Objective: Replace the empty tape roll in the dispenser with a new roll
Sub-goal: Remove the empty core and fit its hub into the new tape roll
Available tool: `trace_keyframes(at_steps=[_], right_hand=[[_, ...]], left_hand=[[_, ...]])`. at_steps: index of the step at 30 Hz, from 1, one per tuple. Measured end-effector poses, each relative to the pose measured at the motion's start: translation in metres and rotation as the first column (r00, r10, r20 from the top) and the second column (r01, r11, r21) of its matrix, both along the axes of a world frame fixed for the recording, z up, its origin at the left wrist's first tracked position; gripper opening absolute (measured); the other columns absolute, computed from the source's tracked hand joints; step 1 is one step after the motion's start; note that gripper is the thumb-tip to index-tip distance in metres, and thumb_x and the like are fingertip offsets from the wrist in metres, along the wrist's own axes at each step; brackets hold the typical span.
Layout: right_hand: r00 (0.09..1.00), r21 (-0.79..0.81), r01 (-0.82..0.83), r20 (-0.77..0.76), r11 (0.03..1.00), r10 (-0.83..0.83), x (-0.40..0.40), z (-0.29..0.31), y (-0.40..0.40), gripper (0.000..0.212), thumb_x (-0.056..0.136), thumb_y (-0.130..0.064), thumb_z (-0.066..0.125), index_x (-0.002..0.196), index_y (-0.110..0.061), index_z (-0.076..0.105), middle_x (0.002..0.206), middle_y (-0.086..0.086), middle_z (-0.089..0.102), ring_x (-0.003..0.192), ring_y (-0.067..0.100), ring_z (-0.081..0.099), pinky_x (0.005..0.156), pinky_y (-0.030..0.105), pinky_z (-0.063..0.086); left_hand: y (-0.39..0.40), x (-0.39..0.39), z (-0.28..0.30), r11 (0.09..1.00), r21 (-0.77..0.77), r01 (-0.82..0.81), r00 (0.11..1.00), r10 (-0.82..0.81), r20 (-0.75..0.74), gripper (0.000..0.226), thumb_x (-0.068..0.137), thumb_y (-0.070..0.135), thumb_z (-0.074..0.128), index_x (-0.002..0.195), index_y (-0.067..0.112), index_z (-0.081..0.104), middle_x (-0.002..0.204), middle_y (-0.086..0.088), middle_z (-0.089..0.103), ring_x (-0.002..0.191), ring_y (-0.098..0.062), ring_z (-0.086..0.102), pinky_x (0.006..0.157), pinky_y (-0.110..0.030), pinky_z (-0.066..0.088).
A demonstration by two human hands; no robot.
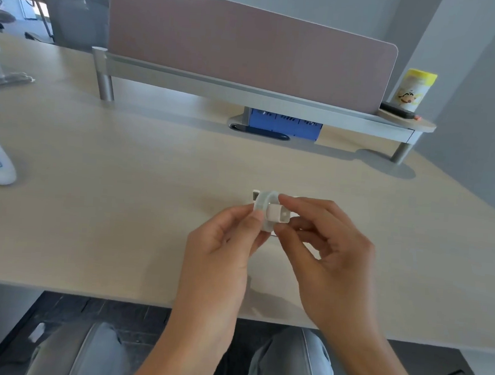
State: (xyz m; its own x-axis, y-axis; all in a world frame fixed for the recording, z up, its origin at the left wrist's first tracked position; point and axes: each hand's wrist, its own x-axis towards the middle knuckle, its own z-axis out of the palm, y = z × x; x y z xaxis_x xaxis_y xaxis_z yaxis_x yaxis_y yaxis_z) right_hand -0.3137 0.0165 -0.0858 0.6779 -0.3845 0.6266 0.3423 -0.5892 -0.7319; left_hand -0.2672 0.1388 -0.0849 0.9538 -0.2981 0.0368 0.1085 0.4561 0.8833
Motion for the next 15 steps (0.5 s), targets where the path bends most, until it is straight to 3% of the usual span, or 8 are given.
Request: trace_keyframes(at_steps=[4, 8, 11, 15], right_hand=[[0.996, 0.211, -0.085, -0.020, 0.974, 0.091, -0.0022, 0.0028, -0.0019, 0.028, 0.090, -0.003, 0.078, 0.110, -0.023, 0.081, 0.105, -0.002, 0.080, 0.089, 0.016, 0.078, 0.082, 0.020, 0.060], [0.995, 0.254, -0.095, -0.008, 0.962, 0.101, -0.0018, 0.0048, -0.0034, 0.030, 0.087, -0.006, 0.082, 0.111, -0.024, 0.079, 0.100, -0.002, 0.082, 0.091, 0.018, 0.079, 0.086, 0.031, 0.063], [0.995, 0.269, -0.084, -0.019, 0.959, 0.093, -0.0018, 0.0054, -0.0052, 0.030, 0.084, -0.006, 0.085, 0.107, -0.024, 0.079, 0.097, -0.003, 0.083, 0.088, 0.018, 0.079, 0.084, 0.030, 0.063], [0.996, 0.155, -0.087, -0.008, 0.984, 0.089, -0.0025, 0.0033, -0.0076, 0.032, 0.086, 0.001, 0.082, 0.105, -0.024, 0.081, 0.101, 0.001, 0.079, 0.086, 0.018, 0.077, 0.081, 0.024, 0.060]], left_hand=[[-0.0027, 0.0004, -0.0058, 1.000, -0.013, -0.021, 0.999, 0.022, 0.025, 0.019, 0.098, 0.010, 0.065, 0.106, 0.008, 0.082, 0.102, -0.009, 0.085, 0.107, -0.022, 0.079, 0.107, -0.039, 0.055], [-0.0048, -0.0020, -0.0051, 1.000, -0.009, -0.025, 0.998, 0.025, 0.052, 0.017, 0.096, 0.009, 0.067, 0.104, 0.008, 0.081, 0.101, -0.006, 0.086, 0.106, -0.021, 0.079, 0.107, -0.040, 0.056], [-0.0053, -0.0016, -0.0065, 0.999, 0.019, -0.035, 0.996, 0.033, 0.086, 0.016, 0.095, 0.009, 0.069, 0.104, 0.010, 0.082, 0.100, -0.004, 0.086, 0.105, -0.020, 0.080, 0.104, -0.039, 0.057], [-0.0038, 0.0004, -0.0086, 0.994, 0.097, -0.051, 0.987, 0.035, 0.158, 0.018, 0.097, 0.012, 0.068, 0.105, 0.017, 0.083, 0.096, 0.001, 0.086, 0.100, -0.015, 0.081, 0.087, -0.016, 0.058]])
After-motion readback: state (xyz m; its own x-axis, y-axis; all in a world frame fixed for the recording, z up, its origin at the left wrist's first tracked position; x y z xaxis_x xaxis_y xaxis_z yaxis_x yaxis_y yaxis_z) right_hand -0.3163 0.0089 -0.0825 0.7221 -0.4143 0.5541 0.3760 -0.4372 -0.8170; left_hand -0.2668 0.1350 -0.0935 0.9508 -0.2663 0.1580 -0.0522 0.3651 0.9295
